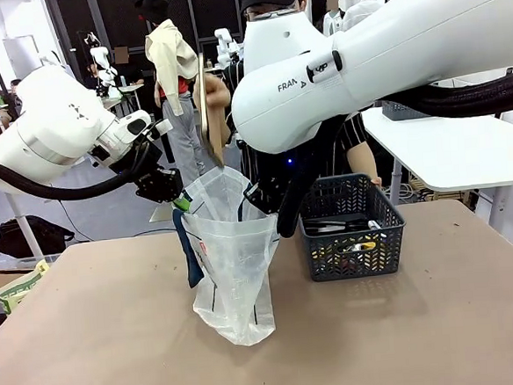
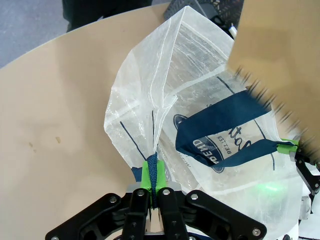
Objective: Transfer purchased items from the store into the shopping bag.
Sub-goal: Move the Reusable shopping bag to the right side of the table.
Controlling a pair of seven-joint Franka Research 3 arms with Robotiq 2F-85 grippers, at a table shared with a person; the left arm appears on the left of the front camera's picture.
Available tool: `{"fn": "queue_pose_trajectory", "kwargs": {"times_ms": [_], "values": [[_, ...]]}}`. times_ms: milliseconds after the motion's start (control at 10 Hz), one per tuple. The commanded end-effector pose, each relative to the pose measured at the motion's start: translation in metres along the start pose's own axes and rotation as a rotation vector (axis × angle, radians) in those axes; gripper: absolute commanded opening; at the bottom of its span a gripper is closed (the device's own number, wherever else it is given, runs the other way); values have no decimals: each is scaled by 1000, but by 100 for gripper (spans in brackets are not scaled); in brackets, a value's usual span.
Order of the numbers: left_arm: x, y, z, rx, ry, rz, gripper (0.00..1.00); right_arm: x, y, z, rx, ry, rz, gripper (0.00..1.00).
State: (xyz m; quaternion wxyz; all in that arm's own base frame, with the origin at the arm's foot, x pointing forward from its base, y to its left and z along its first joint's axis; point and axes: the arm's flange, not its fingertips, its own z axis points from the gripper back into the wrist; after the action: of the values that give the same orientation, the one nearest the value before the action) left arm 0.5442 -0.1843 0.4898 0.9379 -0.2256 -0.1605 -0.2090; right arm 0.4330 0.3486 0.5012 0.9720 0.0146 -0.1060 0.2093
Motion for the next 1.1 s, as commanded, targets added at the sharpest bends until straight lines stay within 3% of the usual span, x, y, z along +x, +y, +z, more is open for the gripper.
{"fn": "queue_pose_trajectory", "kwargs": {"times_ms": [0, 1000], "values": [[0, 2, 1, 3, -1, 1, 0, -4, -2, 0, -3, 3, -7, 0], [0, 2, 1, 3, -1, 1, 0, -4, -2, 0, -3, 3, -7, 0]]}}
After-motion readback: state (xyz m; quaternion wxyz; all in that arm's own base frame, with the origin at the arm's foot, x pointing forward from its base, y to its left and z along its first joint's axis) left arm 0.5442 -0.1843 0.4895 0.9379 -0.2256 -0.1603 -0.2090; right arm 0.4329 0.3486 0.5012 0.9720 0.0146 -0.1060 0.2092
